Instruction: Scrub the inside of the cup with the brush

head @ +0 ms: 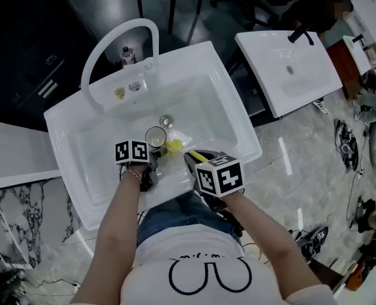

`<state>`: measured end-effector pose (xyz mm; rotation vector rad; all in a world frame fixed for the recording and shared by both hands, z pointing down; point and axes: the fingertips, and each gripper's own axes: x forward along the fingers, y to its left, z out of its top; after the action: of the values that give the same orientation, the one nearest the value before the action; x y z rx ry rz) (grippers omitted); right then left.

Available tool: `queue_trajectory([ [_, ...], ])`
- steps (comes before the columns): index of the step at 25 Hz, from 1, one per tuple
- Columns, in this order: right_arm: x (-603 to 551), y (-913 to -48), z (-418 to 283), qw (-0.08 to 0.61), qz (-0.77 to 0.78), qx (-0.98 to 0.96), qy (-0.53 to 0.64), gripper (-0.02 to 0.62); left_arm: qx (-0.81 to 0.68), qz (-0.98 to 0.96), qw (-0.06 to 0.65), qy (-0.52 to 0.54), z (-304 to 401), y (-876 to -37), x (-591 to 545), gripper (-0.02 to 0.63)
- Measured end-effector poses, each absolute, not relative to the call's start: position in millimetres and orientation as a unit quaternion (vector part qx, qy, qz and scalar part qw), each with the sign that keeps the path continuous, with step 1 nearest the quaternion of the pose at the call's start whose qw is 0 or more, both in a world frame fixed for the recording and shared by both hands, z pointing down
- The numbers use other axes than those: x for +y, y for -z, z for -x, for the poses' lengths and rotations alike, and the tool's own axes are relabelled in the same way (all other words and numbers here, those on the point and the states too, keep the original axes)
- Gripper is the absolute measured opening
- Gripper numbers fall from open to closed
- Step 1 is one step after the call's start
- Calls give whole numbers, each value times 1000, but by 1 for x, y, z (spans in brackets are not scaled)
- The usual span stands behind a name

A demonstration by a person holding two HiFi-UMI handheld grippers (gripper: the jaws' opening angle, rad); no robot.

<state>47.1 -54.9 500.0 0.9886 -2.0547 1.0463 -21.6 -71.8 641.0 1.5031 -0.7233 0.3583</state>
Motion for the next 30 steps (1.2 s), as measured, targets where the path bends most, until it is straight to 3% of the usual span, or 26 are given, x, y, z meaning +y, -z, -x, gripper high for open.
queue_trajectory([
  [5,-62,-512,-32,341,-335,-817,-322,55,-309,-682,630,-207,20,-641,-67,54],
  [14,-82,-527,-22,362,-322,-833,-269,41,-305,-684,631,-205,21,-639,-68,54],
  [24,-92,-478,-56,306,-381,-847,-210,41,-280,-697,612,-249,22,-641,-61,55],
  [30,-95,-512,-51,299,-388,-833,-257,41,-273,-700,605,-265,21,-643,-58,57],
])
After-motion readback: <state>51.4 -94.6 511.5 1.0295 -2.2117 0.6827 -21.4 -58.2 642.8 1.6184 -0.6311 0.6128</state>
